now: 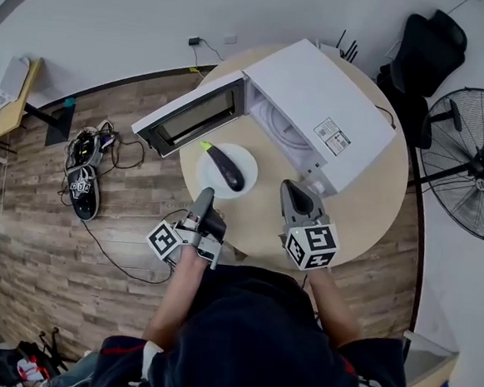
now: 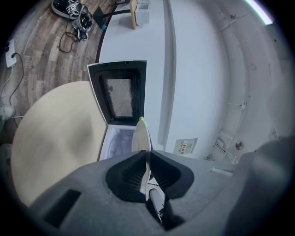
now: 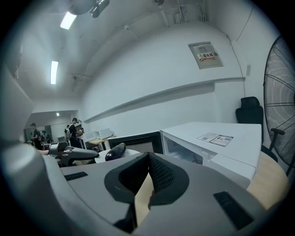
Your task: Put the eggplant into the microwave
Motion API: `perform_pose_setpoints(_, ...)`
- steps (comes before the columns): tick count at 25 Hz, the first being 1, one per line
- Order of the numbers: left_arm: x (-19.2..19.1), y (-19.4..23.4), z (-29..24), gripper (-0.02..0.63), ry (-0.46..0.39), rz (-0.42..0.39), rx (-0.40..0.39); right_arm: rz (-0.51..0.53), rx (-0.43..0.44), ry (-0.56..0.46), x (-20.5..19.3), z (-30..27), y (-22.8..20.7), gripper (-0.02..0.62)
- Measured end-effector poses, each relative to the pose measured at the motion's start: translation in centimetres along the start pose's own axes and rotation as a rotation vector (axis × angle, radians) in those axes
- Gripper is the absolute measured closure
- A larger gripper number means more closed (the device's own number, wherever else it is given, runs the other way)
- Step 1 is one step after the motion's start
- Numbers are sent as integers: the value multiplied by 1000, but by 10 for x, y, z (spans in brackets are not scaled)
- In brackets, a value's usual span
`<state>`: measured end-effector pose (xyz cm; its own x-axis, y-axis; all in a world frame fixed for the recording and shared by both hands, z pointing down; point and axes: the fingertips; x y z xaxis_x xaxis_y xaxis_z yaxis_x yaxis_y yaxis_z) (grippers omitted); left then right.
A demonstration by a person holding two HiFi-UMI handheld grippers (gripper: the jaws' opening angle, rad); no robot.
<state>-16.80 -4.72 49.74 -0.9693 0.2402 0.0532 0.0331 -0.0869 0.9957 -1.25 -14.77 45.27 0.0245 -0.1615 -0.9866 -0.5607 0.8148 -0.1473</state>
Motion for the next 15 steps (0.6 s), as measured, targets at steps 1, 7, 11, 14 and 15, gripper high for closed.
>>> perform_pose_setpoints(1,1,2,-3,569,13,13,4,2,-14,0,1,-1,0,584)
perform_pose_setpoints(7,5,17,-27,569,102,85,8,12,-89,5,1,-7,2,584)
perform_pose_setpoints(11,5,27,-46,568,170,72,14,18,-134,15,-1,-10,2,584)
perform_pose_setpoints(14,4,38,-56,568,208,81,20,23,-166,19,-2,-11,1,584)
perform_pose_setpoints(15,4,42,-59,568,220,82,23,28,-177,20,-2,-12,1,584)
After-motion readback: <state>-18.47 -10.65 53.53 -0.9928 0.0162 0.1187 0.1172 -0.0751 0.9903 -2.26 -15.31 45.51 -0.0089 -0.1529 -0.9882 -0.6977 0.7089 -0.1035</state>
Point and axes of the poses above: the fingertips, and each gripper's own axes: z backward along the fingers, y to its left, x out of its top, and after that the axes turned 12 degrees about -y, right-handed
